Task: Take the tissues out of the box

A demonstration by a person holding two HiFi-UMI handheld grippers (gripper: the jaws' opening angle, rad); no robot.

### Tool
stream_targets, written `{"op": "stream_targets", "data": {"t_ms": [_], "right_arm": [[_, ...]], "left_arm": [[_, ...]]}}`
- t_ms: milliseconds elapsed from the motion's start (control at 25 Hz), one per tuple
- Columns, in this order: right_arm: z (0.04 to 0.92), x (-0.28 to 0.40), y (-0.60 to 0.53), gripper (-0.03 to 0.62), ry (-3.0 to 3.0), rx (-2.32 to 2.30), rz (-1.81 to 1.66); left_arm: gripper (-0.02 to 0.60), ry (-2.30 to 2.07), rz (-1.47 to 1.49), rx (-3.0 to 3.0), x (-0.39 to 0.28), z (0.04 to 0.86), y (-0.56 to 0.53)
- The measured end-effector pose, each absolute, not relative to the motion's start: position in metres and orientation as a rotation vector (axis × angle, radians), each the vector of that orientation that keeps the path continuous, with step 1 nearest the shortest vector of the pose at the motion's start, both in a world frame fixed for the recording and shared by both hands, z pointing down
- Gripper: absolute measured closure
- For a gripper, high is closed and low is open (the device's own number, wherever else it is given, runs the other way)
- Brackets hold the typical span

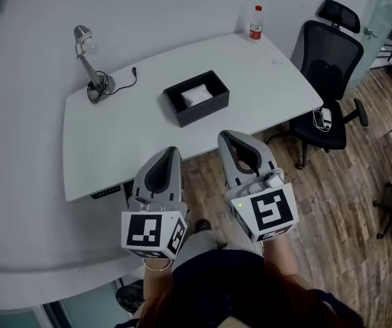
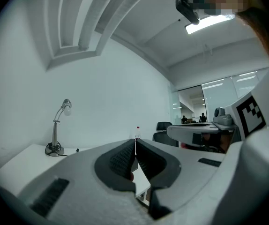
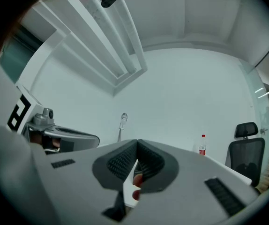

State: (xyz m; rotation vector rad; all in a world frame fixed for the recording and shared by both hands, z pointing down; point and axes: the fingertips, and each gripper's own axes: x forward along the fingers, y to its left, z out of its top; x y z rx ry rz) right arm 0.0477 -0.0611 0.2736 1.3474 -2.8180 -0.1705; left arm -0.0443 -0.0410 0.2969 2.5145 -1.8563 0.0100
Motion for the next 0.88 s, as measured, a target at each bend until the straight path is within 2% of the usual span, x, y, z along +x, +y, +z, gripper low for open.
{"op": "stream_targets", "data": {"t_ms": [880], "right_arm": [[0.269, 0.005, -0.122, 0.574, -2.704, 1.424, -0.198]], "left_arm": [[0.555, -1.727, -0.027, 2.616, -0.089, 0.294, -0.113]]}}
